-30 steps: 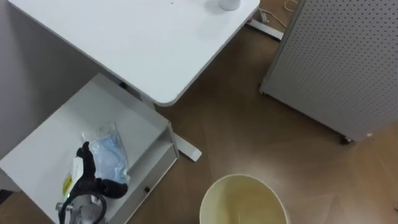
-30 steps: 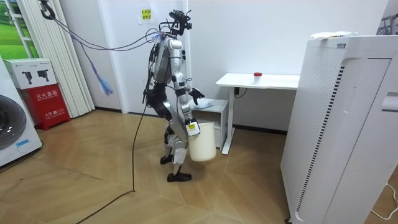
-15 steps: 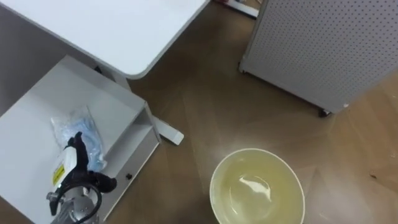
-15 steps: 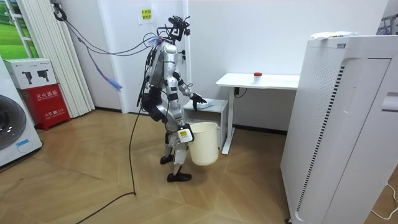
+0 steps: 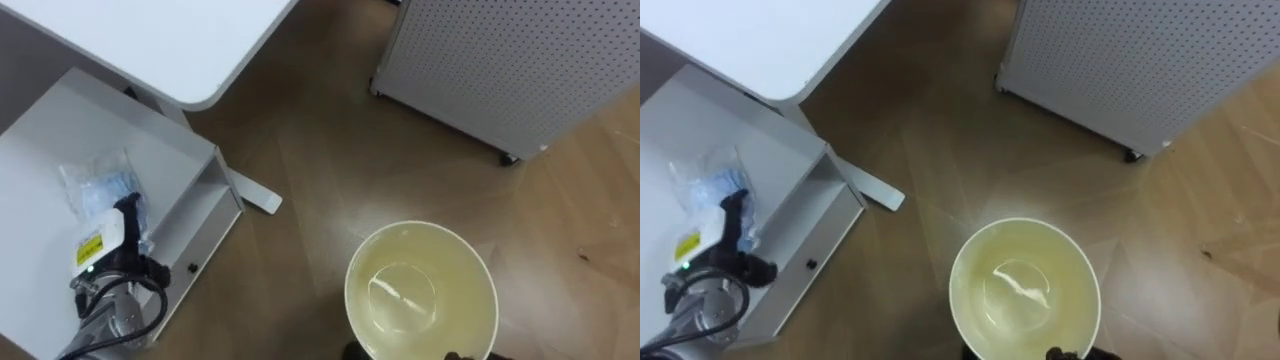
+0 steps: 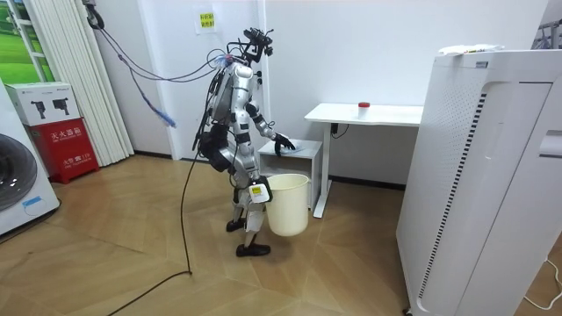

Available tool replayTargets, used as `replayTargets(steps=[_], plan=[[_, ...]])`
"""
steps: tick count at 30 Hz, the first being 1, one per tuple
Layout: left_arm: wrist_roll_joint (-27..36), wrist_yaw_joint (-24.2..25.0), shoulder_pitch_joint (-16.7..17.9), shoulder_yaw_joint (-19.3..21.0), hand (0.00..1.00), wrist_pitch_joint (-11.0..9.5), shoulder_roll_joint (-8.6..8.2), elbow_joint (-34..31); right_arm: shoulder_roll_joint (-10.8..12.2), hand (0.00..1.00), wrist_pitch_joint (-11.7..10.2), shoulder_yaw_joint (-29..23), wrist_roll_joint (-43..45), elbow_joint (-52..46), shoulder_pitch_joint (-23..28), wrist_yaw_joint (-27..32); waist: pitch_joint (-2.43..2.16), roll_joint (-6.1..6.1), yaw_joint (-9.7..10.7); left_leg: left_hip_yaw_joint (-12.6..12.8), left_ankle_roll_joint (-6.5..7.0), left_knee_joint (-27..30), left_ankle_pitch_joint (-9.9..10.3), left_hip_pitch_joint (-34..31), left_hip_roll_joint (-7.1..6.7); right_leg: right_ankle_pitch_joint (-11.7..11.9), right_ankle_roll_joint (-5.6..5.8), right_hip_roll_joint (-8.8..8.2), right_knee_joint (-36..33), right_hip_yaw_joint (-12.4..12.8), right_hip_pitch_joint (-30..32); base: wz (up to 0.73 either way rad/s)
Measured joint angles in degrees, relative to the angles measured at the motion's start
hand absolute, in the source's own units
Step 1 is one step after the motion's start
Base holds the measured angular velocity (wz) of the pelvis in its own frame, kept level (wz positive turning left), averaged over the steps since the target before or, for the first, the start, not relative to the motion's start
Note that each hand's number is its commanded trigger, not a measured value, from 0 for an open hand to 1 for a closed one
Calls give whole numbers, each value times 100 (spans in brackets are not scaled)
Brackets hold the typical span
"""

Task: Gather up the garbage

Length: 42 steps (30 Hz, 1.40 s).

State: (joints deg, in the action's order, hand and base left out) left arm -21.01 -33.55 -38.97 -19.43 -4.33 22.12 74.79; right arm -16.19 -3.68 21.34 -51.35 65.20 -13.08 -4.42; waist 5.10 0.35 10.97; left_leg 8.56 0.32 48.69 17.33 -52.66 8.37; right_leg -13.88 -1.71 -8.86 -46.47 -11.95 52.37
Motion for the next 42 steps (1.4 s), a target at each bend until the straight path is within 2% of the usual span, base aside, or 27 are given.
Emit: replayTargets(steps=[9,12,17,22,26,29,32,34,37,38,39,40,42], plan=[[-6,59,7,-19,100,212,20,3,0,100,2,4,-2,-51,31,-83,-3,-5,32,-7,2,5,0,-5,-11,-3,6,-14,-8,-33,-1,0],[-14,60,9,-152,100,295,20,29,0,100,5,7,-5,-51,31,-81,-3,-5,34,-10,2,5,0,-7,-11,-3,6,-14,-6,-35,-3,0],[-333,61,20,-229,100,363,17,56,0,100,7,49,-10,-56,31,-75,-4,-3,42,-25,2,5,-1,10,-15,-3,5,-18,-3,-31,-32,0],[-372,127,119,-225,100,351,8,58,18,100,7,43,1,-48,26,-67,-4,5,50,-49,2,2,-1,107,-15,-8,1,-26,12,-76,-159,2],[-343,181,312,-203,100,338,-60,50,71,100,-1,53,29,78,17,-57,-5,5,-47,-39,0,-75,0,348,-8,-8,11,-7,106,-84,-398,0],[-324,179,437,-193,100,243,-108,-7,112,100,-71,136,33,167,-5,-41,-1,21,-104,-46,-5,-165,-5,536,-8,-4,16,-10,214,-127,-611,4],[-138,87,447,-92,100,-59,-305,-222,187,100,-256,243,40,290,-29,-2,0,35,-212,-32,7,-314,-30,758,-27,6,35,-30,345,-167,-847,5],[166,49,567,-7,100,-228,-517,-409,265,100,-332,261,58,301,-33,-6,-2,67,-268,-13,6,-415,-31,921,-31,21,59,-17,465,-171,-1016,0],[469,58,1101,-4,100,-527,-985,-1166,377,100,-502,270,296,393,-31,-8,-23,105,-350,62,11,-739,-85,1217,-123,52,118,-37,685,-121,-1240,0],[470,62,1189,-12,100,-549,-1078,-1255,392,100,-502,285,293,393,-32,-15,-25,102,-372,95,13,-786,-88,1267,-126,53,126,-46,708,-108,-1263,-3],[469,106,1373,-77,100,-557,-1252,-1411,451,100,-502,316,342,398,-31,-36,-27,105,-404,138,13,-857,-89,1371,-136,43,145,-51,752,-82,-1328,-8],[465,156,1473,-117,100,-561,-1327,-1499,495,100,-502,318,426,401,-22,-39,-32,99,-420,169,13,-910,-89,1430,-152,41,148,-52,780,-84,-1365,-7],[463,396,1746,-298,100,-614,-1719,-1675,603,100,-503,332,620,433,-36,-81,-66,92,-503,209,9,-1124,-132,1580,-223,41,179,-87,899,-80,-1457,0]])
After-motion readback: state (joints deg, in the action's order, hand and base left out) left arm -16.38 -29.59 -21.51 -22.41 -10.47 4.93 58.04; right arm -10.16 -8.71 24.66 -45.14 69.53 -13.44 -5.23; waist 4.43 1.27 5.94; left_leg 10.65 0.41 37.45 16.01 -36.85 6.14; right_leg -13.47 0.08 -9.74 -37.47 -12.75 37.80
